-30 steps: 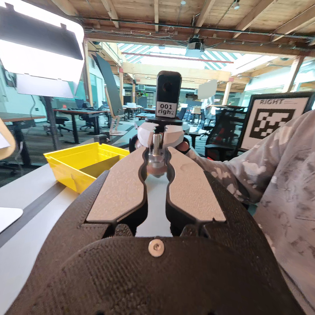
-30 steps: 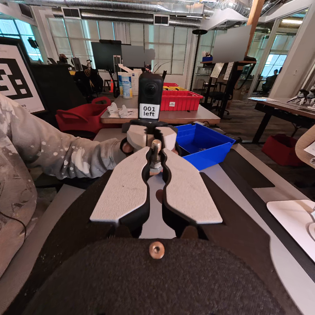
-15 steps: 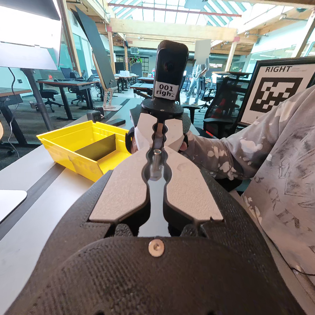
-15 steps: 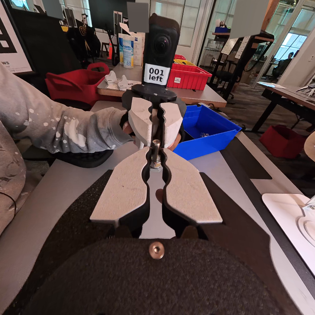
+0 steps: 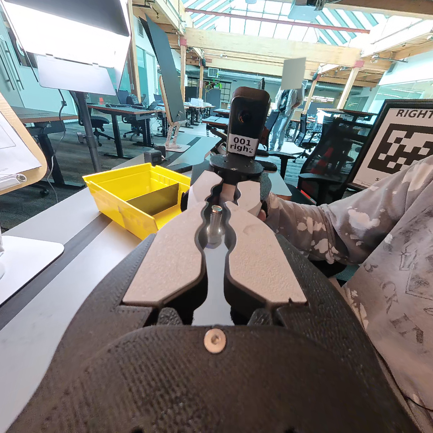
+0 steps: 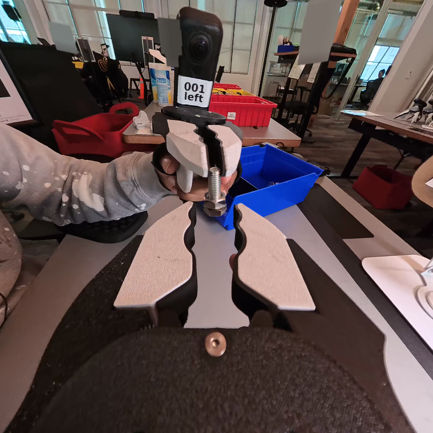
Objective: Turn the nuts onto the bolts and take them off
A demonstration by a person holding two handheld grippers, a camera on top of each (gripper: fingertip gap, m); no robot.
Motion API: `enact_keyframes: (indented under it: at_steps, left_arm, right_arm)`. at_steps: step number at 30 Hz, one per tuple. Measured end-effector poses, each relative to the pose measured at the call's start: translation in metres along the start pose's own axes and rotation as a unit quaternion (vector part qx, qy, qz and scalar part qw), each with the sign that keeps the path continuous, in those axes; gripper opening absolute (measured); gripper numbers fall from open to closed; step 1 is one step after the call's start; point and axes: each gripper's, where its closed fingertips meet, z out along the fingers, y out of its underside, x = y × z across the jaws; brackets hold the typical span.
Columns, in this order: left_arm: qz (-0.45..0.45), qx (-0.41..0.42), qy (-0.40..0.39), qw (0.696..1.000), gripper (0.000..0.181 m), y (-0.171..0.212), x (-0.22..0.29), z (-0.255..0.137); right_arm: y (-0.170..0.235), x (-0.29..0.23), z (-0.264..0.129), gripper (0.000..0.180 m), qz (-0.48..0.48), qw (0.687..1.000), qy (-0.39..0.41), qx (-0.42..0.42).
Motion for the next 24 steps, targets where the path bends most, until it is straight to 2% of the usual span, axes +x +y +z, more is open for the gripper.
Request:
enact_keyframes:
  at_steps: [15, 24]
  left_arm:
    - [-0.01, -0.013, -0.001, 1.0, 0.01, 0.008, -0.002, 0.005]
    - [-0.021, -0.013, -0.002, 1.0, 0.01, 0.011, -0.005, 0.007]
  right_arm:
    - [-0.001, 0.002, 0.004, 0.022, 0.002, 1.0, 0.01, 0.014]
    - [-0.003, 0.004, 0.001, 0.009, 0.0, 1.0, 0.014, 0.022]
